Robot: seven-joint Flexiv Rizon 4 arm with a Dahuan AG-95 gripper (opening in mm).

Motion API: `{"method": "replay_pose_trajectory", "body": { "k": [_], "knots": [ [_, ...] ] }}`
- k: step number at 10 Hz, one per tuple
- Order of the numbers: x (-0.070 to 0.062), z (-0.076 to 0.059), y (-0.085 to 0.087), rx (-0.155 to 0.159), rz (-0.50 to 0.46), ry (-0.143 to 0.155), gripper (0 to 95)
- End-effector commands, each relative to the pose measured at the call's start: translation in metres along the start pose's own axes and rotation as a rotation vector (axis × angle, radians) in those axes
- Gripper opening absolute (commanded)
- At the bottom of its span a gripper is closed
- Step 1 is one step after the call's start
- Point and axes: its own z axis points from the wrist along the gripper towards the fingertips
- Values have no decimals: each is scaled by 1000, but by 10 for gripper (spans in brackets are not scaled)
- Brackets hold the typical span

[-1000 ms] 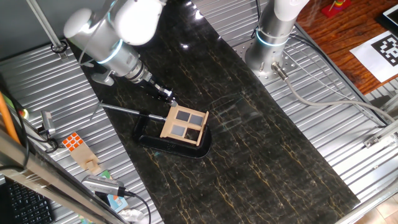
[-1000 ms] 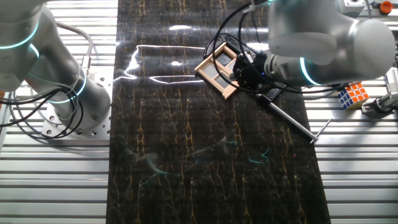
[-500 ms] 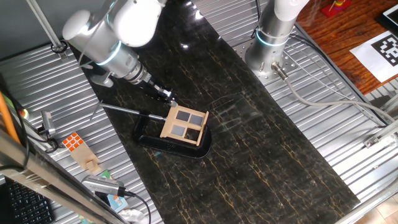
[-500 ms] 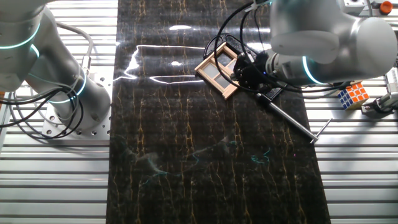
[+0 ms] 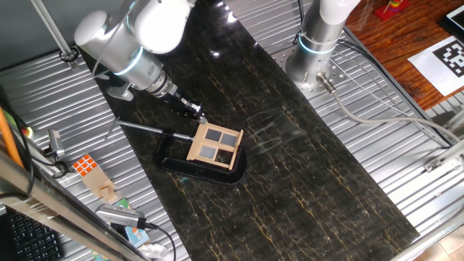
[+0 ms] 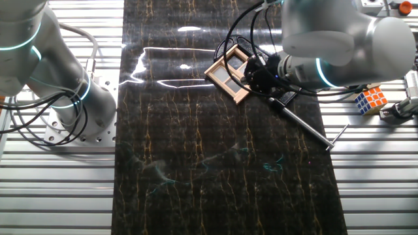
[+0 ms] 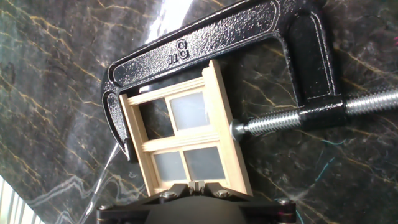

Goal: Open a sliding window

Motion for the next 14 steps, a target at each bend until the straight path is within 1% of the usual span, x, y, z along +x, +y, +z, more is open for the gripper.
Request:
{"method": "replay_pose_trajectory", "body": {
  "k": [1,6,9,12,14],
  "knots": [
    [0,0,0,0,1,0,0],
    [2,18,3,1,-12,-2,0],
    [3,31,7,4,-15,-1,0],
    [4,48,12,7,-12,-3,0],
    [5,55,14,9,-16,-4,0]
  ]
}}
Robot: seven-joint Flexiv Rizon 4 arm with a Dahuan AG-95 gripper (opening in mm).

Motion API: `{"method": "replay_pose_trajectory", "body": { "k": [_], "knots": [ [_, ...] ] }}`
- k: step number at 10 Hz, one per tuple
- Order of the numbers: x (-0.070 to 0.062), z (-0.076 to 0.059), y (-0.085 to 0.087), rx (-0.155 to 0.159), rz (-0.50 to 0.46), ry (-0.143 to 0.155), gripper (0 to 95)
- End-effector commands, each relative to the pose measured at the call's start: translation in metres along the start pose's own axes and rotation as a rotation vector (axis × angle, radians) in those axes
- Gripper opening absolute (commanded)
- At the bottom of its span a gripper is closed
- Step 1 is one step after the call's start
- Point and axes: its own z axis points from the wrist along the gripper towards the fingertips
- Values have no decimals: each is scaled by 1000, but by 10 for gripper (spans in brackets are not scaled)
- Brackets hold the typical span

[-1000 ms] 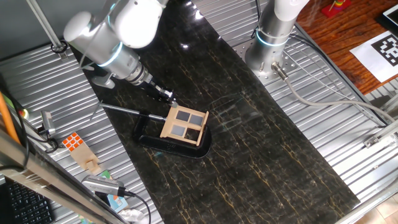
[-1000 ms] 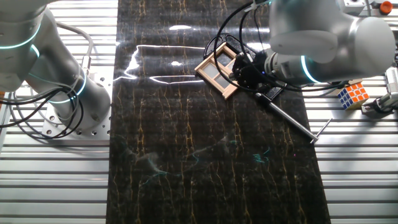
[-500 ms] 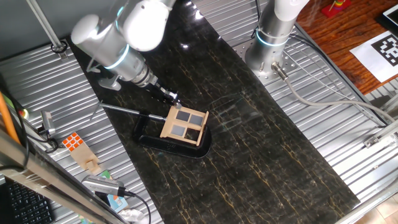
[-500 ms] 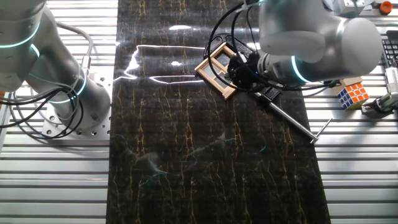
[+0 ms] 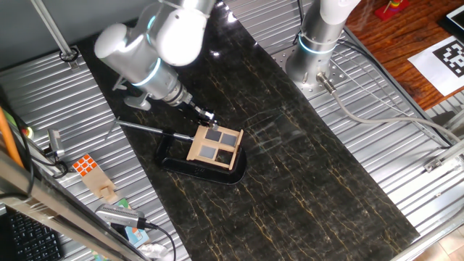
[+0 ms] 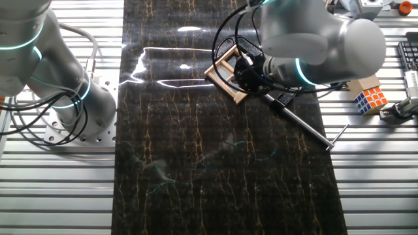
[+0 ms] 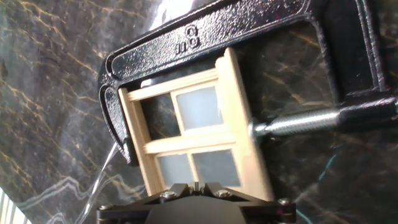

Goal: Open a sliding window

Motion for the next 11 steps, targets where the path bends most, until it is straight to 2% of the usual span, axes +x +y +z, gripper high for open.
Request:
{"method": "replay_pose_trajectory", "body": {
  "k": [1,5,11],
  "knots": [
    [-1,4,2,1,-1,0,0],
    [-2,16,5,28,10,-10,0],
    [-4,23,4,45,7,-26,0]
  ]
}}
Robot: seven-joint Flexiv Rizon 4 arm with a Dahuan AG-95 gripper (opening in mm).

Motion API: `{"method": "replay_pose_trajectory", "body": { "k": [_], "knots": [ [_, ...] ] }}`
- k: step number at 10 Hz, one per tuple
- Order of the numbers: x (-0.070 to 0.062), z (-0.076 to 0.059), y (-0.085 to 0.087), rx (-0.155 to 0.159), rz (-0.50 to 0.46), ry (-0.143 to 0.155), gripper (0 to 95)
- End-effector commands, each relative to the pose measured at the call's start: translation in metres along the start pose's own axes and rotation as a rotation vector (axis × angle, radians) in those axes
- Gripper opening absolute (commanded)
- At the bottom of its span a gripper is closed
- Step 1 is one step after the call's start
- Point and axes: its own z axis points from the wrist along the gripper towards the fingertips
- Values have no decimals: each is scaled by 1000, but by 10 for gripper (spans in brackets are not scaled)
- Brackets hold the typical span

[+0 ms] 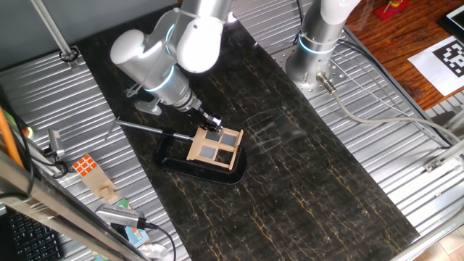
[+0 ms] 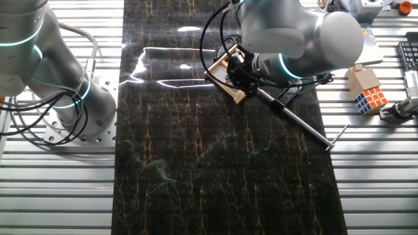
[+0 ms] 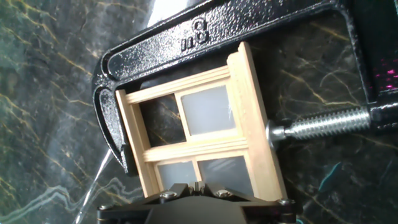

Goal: Open a sliding window

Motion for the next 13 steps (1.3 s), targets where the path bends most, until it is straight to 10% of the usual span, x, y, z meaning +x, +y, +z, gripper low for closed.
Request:
{"method": "replay_pose_trajectory", "body": {
  "k": [1,13],
  "knots": [
    [0,1,0,4,-1,-5,0],
    [1,9,1,5,-7,-10,0]
  ]
}}
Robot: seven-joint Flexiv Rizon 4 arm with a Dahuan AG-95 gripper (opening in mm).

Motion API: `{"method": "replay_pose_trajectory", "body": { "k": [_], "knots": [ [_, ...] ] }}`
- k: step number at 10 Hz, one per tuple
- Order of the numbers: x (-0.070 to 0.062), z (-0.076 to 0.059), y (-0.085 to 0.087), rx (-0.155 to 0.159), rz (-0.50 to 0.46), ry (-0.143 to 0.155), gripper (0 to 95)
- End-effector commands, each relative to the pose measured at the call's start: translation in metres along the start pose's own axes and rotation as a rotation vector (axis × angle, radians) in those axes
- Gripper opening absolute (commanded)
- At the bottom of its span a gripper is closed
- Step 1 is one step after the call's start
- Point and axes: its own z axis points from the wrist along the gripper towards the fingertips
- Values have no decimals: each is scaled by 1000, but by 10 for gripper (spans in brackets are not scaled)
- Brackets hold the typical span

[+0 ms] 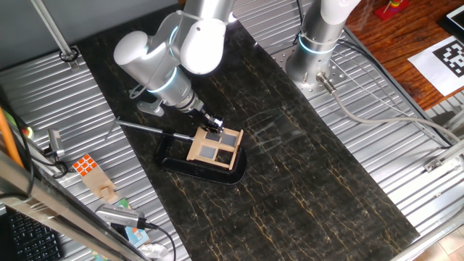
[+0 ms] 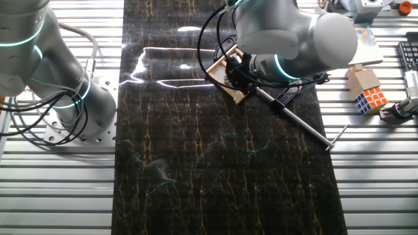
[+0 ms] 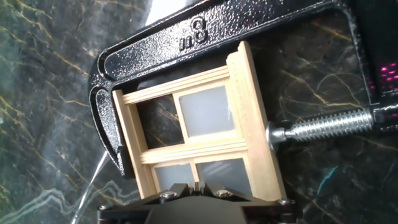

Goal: Open a sliding window

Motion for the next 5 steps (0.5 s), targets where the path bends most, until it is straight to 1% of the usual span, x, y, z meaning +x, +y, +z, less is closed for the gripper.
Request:
{"method": "replay_pose_trajectory", "body": {
  "k": [1,5],
  "knots": [
    [0,1,0,0,2,0,0],
    [-2,3,2,-1,4,-2,0]
  ]
}}
